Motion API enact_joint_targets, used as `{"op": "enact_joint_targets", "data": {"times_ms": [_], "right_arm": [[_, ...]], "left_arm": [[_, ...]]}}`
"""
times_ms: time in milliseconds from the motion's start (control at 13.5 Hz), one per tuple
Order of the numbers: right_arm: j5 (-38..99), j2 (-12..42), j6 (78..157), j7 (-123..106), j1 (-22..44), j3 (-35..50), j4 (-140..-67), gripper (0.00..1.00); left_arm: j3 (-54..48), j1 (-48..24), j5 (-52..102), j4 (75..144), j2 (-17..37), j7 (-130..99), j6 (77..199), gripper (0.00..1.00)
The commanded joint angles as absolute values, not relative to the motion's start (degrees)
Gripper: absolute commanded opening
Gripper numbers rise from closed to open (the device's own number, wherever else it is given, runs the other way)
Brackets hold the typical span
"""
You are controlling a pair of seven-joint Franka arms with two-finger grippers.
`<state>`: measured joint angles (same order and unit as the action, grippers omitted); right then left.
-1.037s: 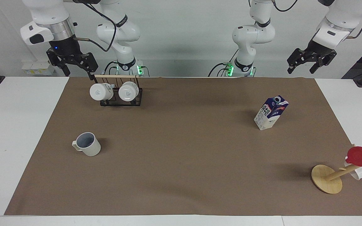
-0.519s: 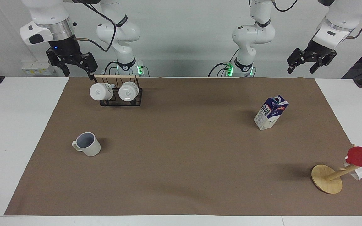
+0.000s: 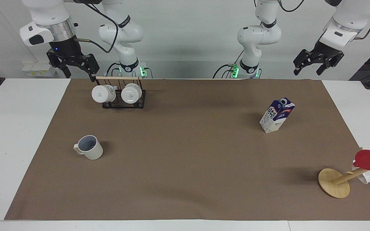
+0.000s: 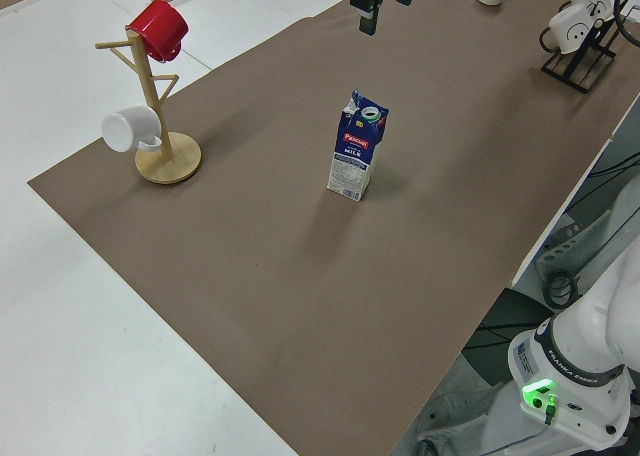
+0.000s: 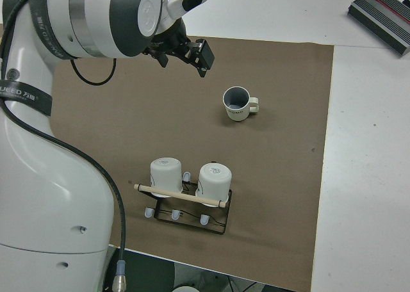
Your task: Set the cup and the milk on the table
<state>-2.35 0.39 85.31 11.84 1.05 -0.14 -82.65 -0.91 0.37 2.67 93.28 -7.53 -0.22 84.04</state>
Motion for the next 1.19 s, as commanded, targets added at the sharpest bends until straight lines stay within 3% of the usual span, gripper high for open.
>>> {"op": "enact_joint_targets", "data": {"times_ms": [0, 444, 1111], "right_arm": [[-0.8, -0.6, 85.5, 10.3, 0.2, -0.1, -83.8, 1.0], [-1.1, 0.1, 86.1, 10.2, -1.0, -0.1, -83.6, 1.0], [0.9, 6.6, 99.0, 7.0, -3.3, -0.1, -83.8, 1.0]], "left_arm": [[-0.8, 0.0, 1.4, 92.5, -7.7, -0.7, 82.9, 1.0], [-0.8, 0.0, 1.4, 92.6, -7.7, -0.7, 82.9, 1.0], [-0.8, -0.1, 1.4, 92.6, -7.7, -0.8, 82.9, 1.0]]}}
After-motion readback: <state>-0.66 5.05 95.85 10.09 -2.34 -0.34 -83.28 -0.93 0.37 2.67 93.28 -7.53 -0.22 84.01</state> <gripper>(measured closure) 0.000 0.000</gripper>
